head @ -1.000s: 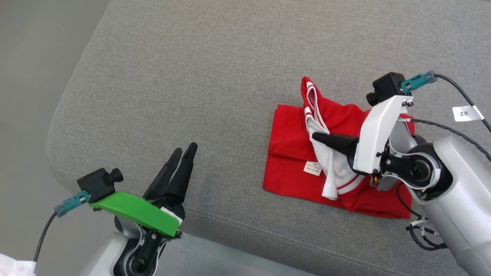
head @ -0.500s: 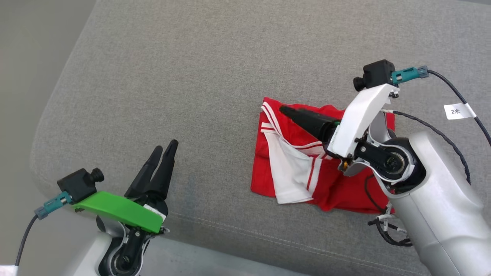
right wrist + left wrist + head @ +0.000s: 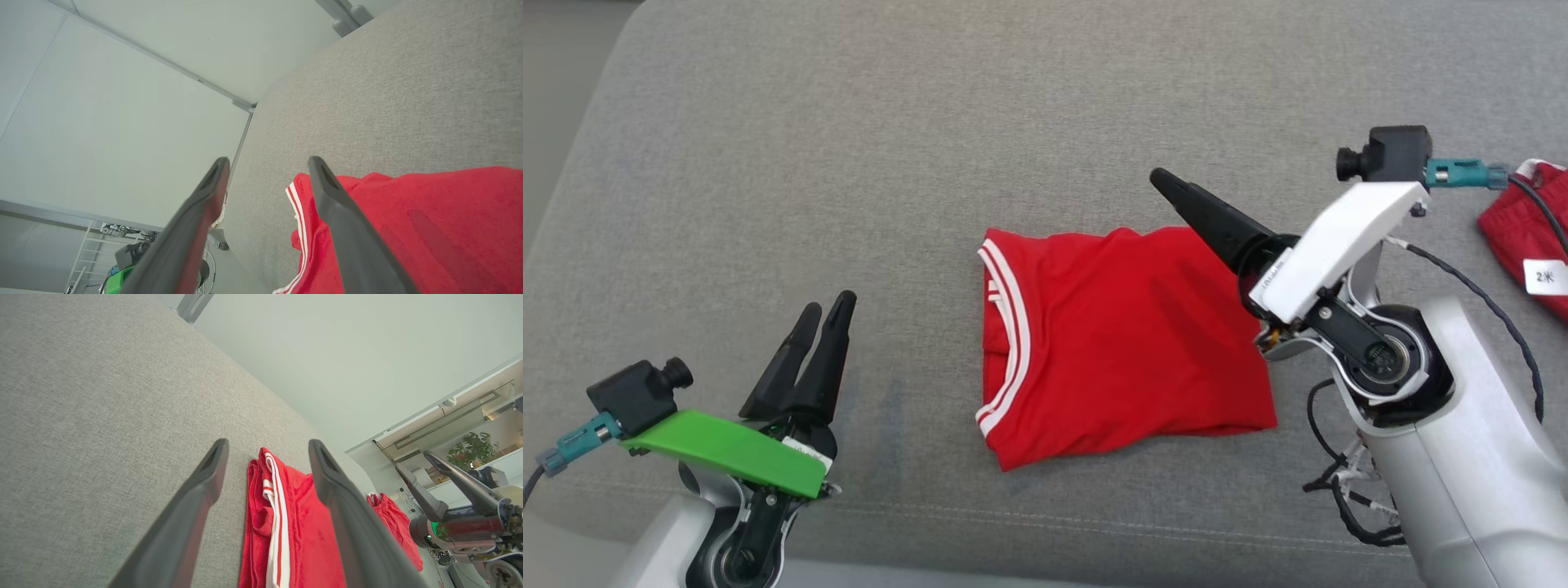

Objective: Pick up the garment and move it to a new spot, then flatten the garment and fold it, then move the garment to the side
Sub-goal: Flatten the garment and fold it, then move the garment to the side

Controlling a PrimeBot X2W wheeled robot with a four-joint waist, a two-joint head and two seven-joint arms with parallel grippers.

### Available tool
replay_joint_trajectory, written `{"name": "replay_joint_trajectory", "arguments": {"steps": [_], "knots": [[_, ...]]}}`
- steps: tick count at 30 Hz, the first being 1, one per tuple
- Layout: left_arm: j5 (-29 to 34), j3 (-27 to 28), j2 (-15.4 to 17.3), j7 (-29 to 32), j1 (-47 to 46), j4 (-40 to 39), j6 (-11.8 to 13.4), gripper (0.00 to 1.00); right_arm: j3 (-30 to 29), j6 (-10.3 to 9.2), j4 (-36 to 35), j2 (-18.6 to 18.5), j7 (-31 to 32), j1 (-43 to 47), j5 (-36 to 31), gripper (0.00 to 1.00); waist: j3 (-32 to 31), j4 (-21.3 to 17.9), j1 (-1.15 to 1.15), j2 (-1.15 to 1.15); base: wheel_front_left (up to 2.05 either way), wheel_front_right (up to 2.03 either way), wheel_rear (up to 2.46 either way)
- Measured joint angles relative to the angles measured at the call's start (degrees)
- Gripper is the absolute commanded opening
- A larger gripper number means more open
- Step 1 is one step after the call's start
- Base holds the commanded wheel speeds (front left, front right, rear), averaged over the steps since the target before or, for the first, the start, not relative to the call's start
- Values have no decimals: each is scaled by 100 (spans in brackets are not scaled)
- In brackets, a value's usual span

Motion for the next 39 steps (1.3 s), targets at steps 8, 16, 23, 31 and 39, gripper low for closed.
{"name": "replay_joint_trajectory", "arguments": {"steps": [8,16,23,31,39], "knots": [[1,-20,82,22,87,-296,8,100,-114,0,96,-576,-235,654,-381,100,18,-580,0,0,0,0,0],[43,-124,79,119,76,-541,52,100,-254,162,209,-556,-332,961,-137,100,271,-814,0,0,0,0,0],[59,-224,79,255,-68,-646,78,100,-265,403,477,-480,-387,980,47,100,572,-824,0,0,0,0,0],[99,-252,52,315,-179,-687,102,100,-149,664,803,-300,-387,933,147,100,771,-731,0,0,0,0,0],[99,-275,-48,339,-311,-662,102,100,-76,838,1105,-186,-377,657,232,100,852,-596,0,0,0,0,0]]}}
